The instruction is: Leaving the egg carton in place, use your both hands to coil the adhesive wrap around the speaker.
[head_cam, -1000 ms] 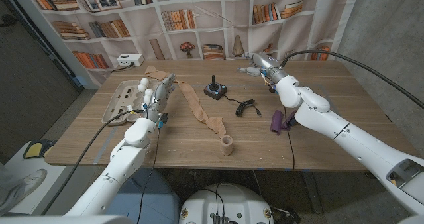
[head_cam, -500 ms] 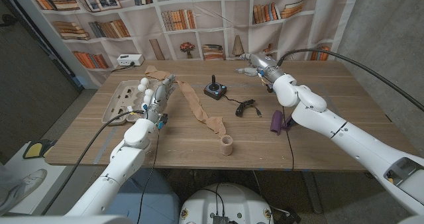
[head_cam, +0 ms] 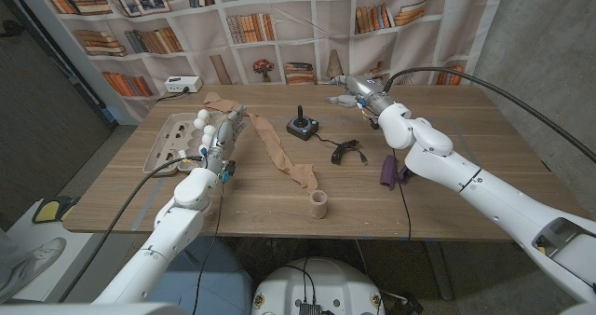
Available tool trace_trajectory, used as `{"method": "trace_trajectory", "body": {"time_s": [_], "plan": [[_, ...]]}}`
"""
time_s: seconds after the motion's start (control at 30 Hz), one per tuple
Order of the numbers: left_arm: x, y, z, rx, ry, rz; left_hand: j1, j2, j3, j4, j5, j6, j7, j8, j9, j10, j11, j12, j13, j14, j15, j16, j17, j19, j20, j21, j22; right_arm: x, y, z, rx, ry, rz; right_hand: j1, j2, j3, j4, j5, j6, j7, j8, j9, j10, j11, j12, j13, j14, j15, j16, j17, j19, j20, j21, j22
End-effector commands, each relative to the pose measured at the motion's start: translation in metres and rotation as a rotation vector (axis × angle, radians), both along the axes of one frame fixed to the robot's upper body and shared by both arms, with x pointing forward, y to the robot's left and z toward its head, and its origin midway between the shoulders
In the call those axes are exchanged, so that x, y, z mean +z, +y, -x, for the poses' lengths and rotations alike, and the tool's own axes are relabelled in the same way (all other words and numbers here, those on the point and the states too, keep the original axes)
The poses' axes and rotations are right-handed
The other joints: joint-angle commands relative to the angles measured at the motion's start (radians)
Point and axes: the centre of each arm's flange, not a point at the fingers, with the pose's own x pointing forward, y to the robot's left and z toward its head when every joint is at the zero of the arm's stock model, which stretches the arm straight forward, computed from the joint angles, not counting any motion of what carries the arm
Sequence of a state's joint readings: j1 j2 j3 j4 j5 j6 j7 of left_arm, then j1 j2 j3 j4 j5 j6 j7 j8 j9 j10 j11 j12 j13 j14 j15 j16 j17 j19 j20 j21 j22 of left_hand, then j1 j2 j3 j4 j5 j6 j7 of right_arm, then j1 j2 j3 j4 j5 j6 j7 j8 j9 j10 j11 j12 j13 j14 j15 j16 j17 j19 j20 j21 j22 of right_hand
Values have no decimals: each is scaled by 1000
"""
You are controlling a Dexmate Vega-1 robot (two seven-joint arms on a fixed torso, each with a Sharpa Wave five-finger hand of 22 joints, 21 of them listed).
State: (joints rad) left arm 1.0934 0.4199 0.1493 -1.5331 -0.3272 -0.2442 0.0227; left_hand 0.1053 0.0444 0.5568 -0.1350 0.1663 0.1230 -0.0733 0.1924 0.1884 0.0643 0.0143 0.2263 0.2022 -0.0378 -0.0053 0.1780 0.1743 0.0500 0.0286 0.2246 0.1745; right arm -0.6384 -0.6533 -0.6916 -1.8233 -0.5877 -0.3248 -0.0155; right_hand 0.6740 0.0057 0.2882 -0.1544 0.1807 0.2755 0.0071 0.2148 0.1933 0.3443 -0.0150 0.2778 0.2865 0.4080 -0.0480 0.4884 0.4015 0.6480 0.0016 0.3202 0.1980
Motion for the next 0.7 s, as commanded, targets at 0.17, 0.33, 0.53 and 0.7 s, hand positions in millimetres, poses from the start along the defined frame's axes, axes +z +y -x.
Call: {"method": "trace_trajectory", "body": {"time_s": [0.17, 0.33, 0.53, 0.7], "plan": [[1, 1, 1, 6, -4, 11, 6, 4, -1, 0, 7, -6, -1, -1, 3, 5, -1, 2, 2, -8, -3, 5, 3, 8, -2, -2, 3, 0, 14, -8, 19, -7, 10, 18, -1, -3, -1, 2, 17, -3, 3, 2, 12, -1, 10, 7, 5, -109, 10, 7, 6, 0, 6, 3], [2, 2, 0, 10, -3, 10, 7, 5, -2, 0, 7, -6, 20, 0, 2, 5, -4, 2, 2, -9, -3, 5, 3, 8, -4, -5, 3, -2, 15, -8, 28, -22, 11, 34, 3, -3, -5, 4, 47, -16, 11, 2, 30, -14, 19, 10, 14, -112, 18, 15, 12, -1, 9, 4], [1, 2, 0, 12, -3, 16, 8, 7, -2, 0, 7, 0, 16, 2, 2, 4, -1, 1, 2, -8, -2, 5, 3, 9, -4, -7, 3, -1, 17, -8, 22, -36, 42, 37, 2, -4, -4, 4, 53, -16, 12, 2, 34, -13, 21, 11, 15, -112, 21, 18, 12, -2, 10, 5], [-1, 1, -2, 10, 1, 19, 8, 7, -2, 0, 7, -1, 12, 1, 2, 5, 0, 2, 2, -9, -3, 5, 3, 10, -4, -8, 3, 2, 18, -9, 26, -35, 39, 39, 2, -6, -4, 4, 56, -15, 12, 2, 38, -14, 23, 13, 17, -115, 24, 21, 12, -2, 11, 5]]}}
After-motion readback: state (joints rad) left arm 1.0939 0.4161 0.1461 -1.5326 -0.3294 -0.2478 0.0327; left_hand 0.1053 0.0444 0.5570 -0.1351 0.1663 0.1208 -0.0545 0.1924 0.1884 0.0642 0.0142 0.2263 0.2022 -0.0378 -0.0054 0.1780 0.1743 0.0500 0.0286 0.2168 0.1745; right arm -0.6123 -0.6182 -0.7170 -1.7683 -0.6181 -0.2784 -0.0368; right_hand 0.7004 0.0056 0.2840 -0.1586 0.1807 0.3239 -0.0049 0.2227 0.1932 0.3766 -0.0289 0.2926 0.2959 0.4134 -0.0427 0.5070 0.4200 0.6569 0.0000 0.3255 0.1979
